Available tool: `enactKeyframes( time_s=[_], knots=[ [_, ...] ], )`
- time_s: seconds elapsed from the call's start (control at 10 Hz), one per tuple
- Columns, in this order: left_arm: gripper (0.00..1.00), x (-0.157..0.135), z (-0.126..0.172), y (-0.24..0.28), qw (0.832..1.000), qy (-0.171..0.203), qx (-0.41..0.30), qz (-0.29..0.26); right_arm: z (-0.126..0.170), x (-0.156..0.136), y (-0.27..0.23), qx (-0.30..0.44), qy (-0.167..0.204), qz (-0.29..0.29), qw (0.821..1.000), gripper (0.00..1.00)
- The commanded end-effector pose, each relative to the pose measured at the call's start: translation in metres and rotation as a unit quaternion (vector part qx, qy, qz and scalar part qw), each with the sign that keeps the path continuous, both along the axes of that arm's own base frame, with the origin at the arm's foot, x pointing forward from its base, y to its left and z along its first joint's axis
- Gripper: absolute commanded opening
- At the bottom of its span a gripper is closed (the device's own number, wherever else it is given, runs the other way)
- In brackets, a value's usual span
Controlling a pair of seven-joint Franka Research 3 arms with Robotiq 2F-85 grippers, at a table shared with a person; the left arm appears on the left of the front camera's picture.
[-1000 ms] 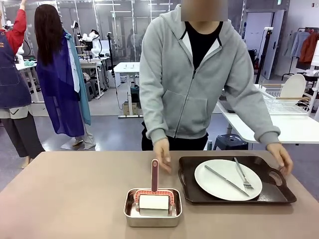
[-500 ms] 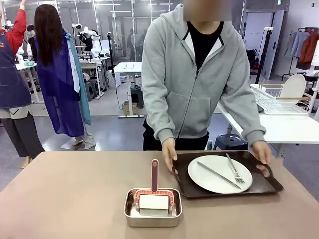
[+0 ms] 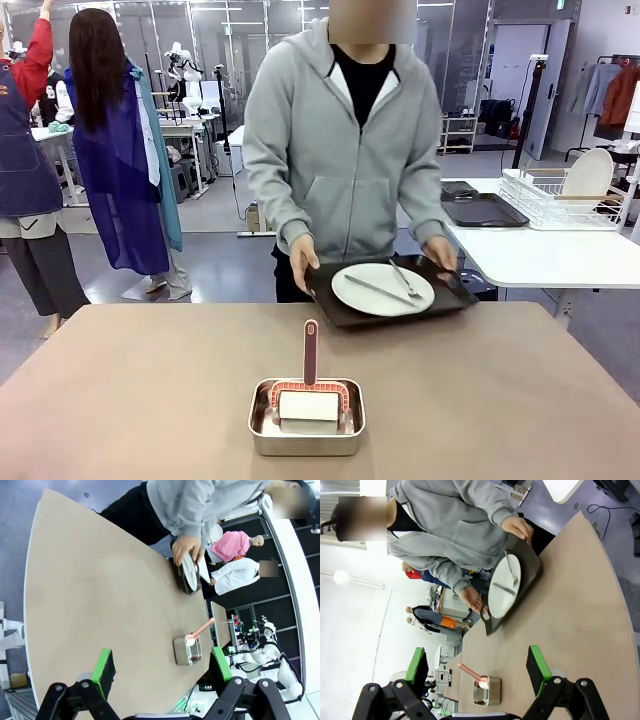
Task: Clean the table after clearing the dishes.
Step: When the right (or left) Handle tray is removed, use the right hand (or left hand) to clean the right (or left) side of the table with the Lint Roller.
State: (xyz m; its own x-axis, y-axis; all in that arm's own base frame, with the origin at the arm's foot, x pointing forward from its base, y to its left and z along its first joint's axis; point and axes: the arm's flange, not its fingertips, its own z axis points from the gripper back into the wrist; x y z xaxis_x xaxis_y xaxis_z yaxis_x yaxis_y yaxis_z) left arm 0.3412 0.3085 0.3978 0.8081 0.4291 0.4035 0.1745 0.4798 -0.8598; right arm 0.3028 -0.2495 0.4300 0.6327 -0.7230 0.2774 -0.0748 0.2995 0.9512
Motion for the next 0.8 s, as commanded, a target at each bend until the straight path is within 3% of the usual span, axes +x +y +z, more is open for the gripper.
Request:
enactKeyframes(
  time_s=[0.0, 0.7],
  knots=[
    [0.96, -0.0043, 0.0002, 0.0011, 1.000, 0.004, 0.001, -0.006, 0.0026, -0.0010, 0.0020, -0.001, -0.003, 0.003, 1.000, 1.00],
    [0.96, -0.0043, 0.0002, 0.0011, 1.000, 0.004, 0.001, -0.006, 0.0026, -0.0010, 0.0020, -0.001, -0.003, 0.003, 1.000, 1.00]
  ],
)
